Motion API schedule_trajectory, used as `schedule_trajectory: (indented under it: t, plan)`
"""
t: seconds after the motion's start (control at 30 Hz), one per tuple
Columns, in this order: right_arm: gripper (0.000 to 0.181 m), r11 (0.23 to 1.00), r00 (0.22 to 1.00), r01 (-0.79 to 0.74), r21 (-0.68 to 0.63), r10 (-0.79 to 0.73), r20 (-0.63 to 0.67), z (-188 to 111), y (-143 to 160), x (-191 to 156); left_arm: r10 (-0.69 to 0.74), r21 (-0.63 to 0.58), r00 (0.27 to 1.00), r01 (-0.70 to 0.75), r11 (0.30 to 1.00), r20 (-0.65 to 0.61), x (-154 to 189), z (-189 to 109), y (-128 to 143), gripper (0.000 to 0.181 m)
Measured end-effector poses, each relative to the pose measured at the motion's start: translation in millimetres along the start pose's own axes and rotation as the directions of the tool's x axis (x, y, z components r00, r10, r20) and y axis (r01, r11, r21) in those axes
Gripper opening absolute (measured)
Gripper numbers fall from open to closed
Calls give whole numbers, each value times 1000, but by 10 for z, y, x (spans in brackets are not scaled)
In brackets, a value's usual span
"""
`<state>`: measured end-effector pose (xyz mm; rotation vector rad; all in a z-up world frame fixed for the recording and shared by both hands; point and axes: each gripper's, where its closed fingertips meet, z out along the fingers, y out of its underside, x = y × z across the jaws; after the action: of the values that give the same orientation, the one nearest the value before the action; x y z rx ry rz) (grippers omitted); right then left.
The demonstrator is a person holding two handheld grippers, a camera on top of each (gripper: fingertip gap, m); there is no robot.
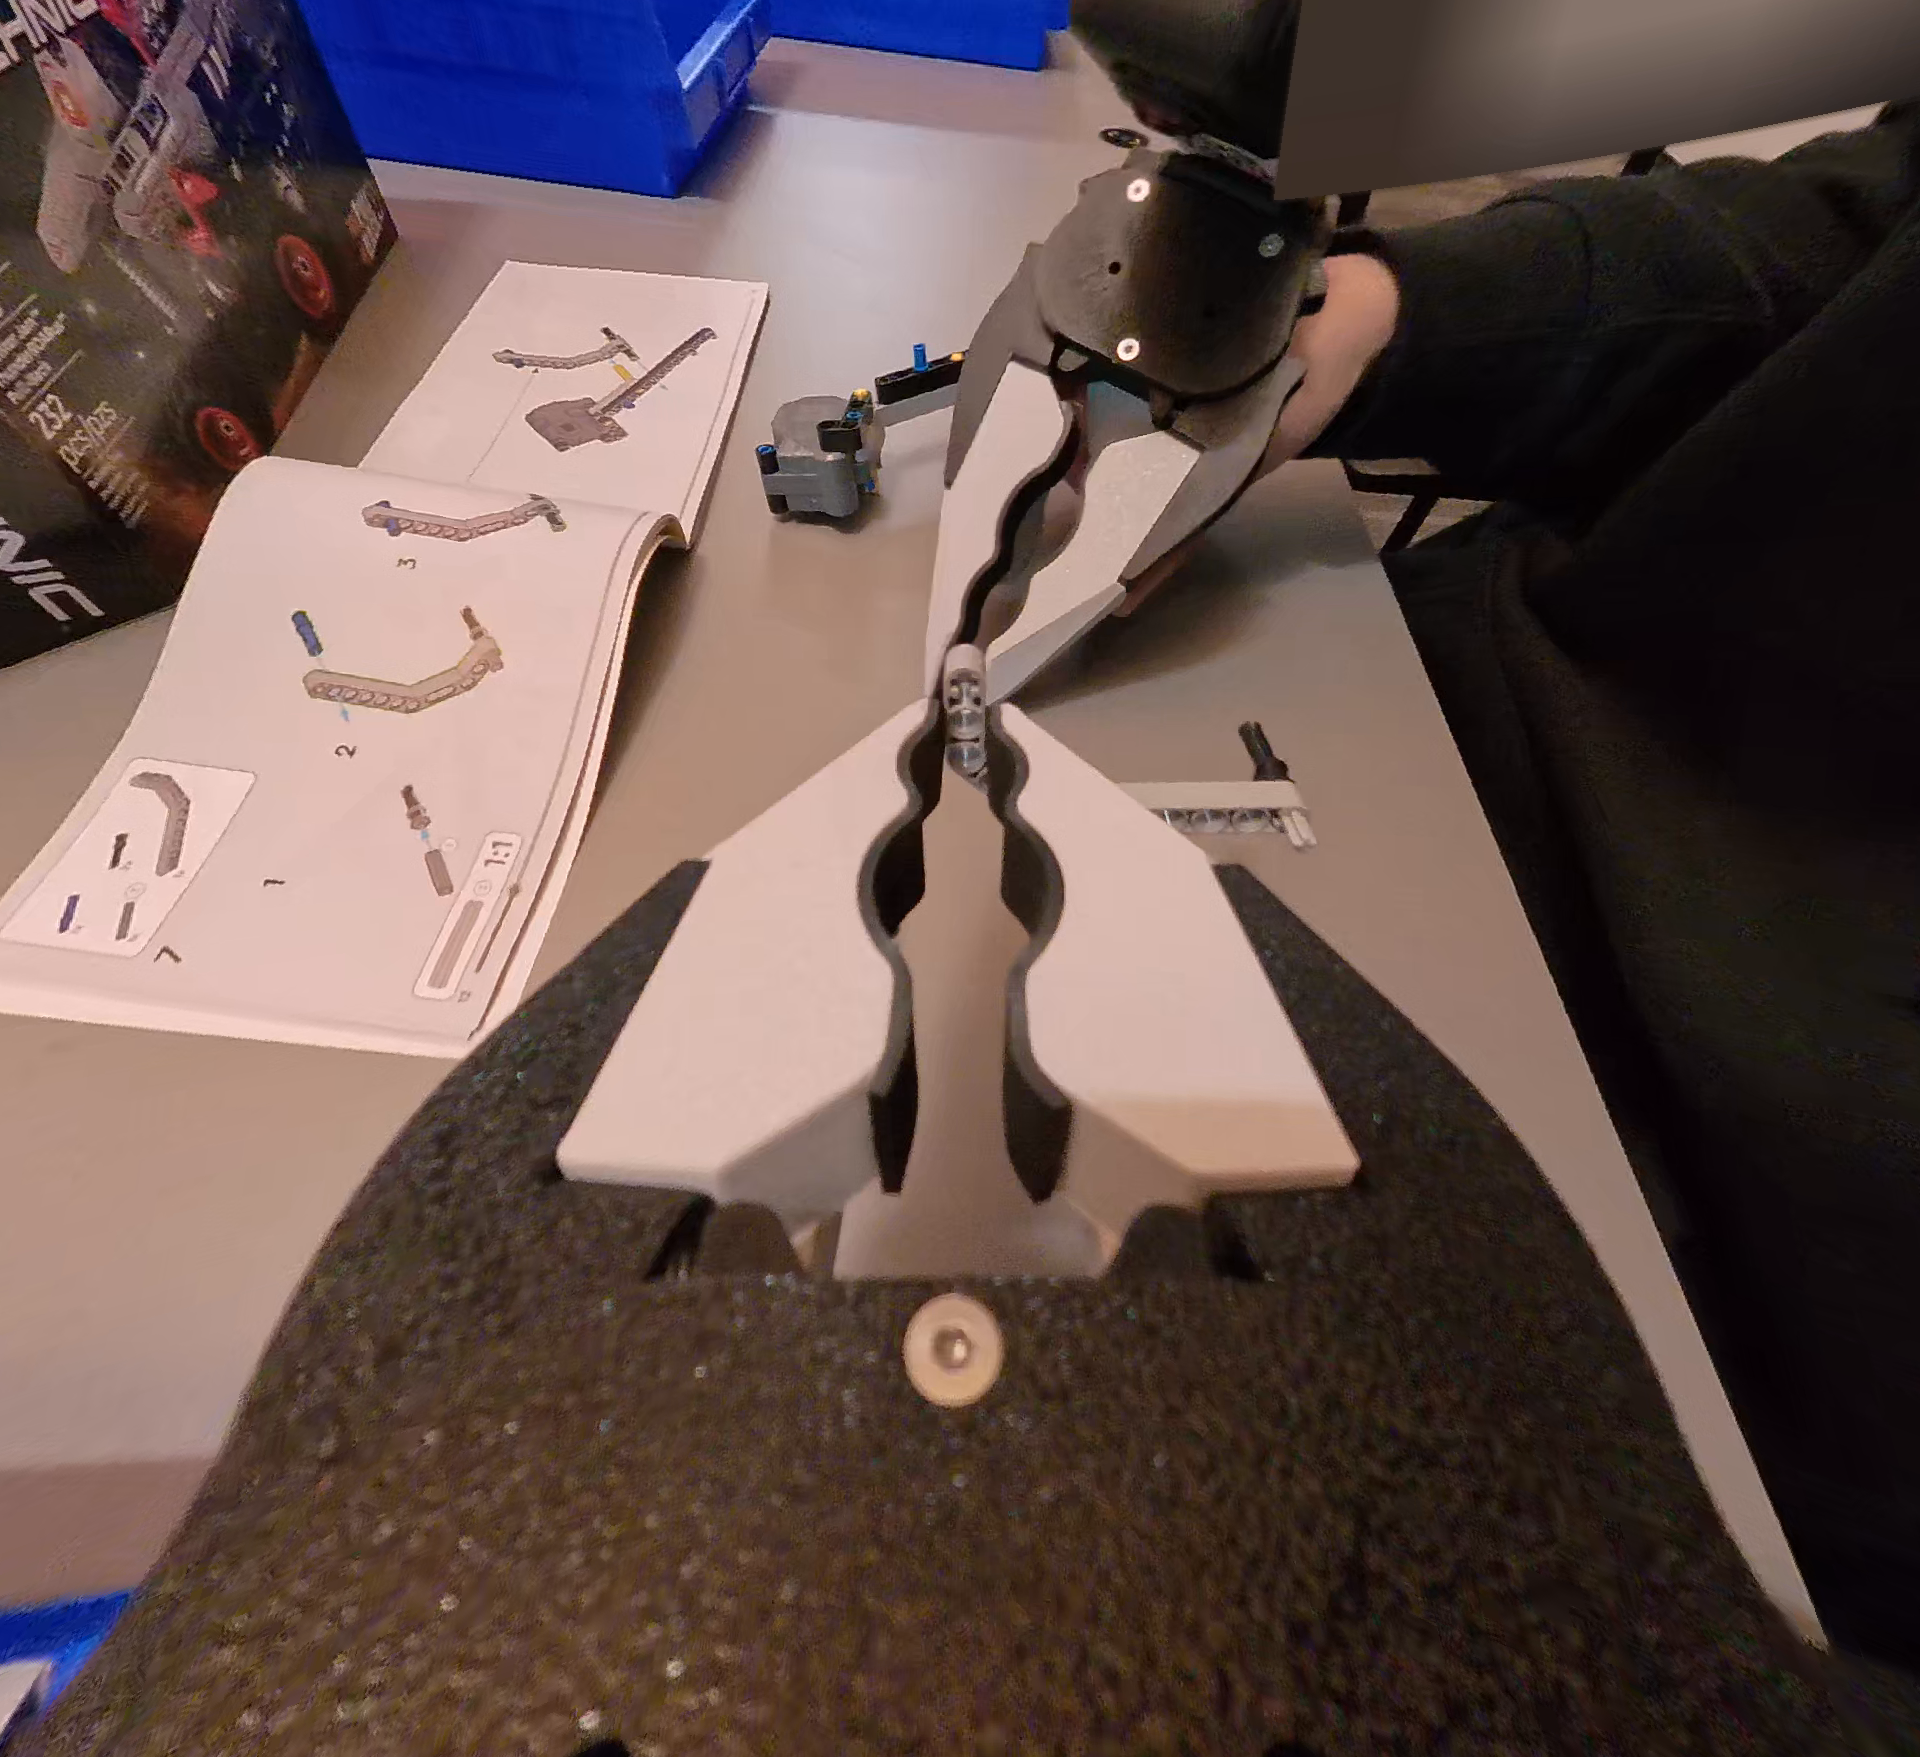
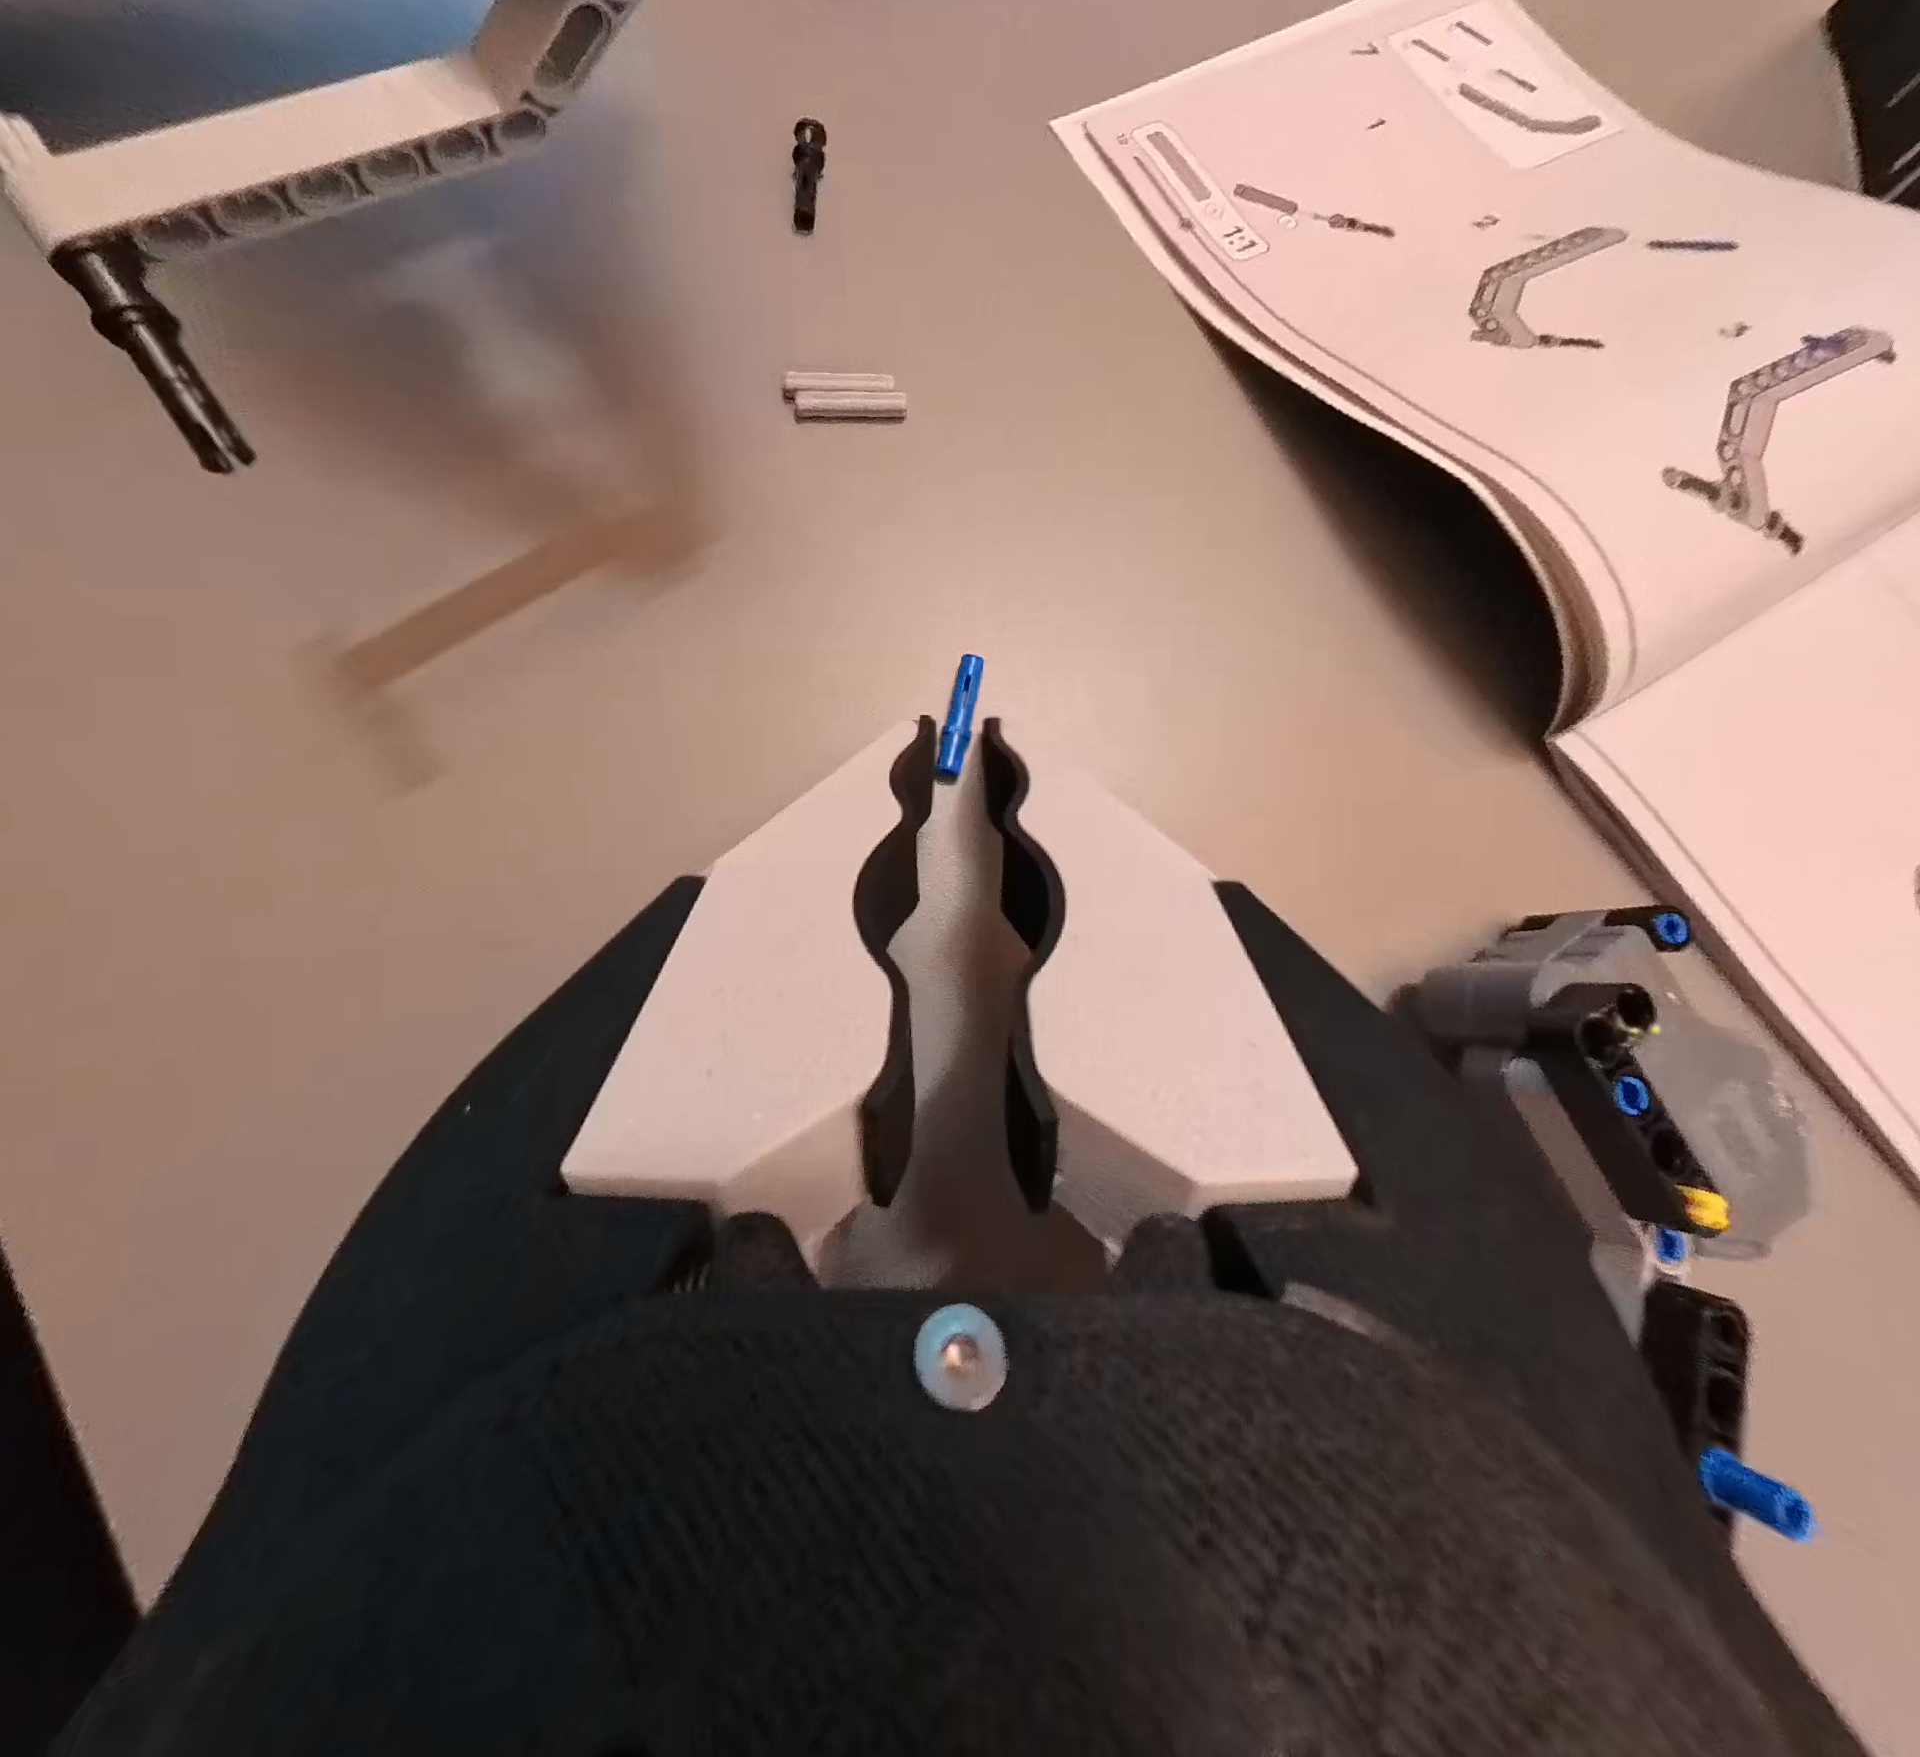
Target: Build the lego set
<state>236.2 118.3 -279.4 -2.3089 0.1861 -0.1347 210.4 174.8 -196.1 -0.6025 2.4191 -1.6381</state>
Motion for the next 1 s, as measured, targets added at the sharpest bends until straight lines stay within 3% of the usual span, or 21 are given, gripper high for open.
schedule_trajectory:
  t: [0.03,0.13,0.27,0.43,0.53,0.6,0.83,1.0]
  plan:
    - [5,1000,1000,-22,9,22,18,2,-2,-7,-3,2,1000,3,1000,-8,10,13,-1,5]
    - [3,1000,998,-19,19,18,53,2,-1,-12,-19,35,998,21,999,-65,87,49,-53,5]
    - [3,989,990,134,63,-137,43,-52,-138,-13,-71,134,985,92,987,-157,174,7,-203,5]
    - [3,843,934,345,414,-353,-61,-532,-902,-83,-90,312,964,168,935,-249,215,-200,-464,5]
    - [3,745,864,448,494,-503,-26,-720,-1076,-315,-78,395,951,199,897,-300,250,-300,-587,5]
    - [3,723,832,488,490,-555,-8,-767,-1130,-384,-50,418,950,182,890,-309,282,-316,-617,5]
    - [3,677,781,521,519,-624,31,-743,-1231,-287,10,309,991,32,950,-135,157,-169,-458,5]
    - [4,623,753,595,508,-654,-80,-583,-1176,-191,19,183,1000,-18,983,-1,-19,-98,-283,5]
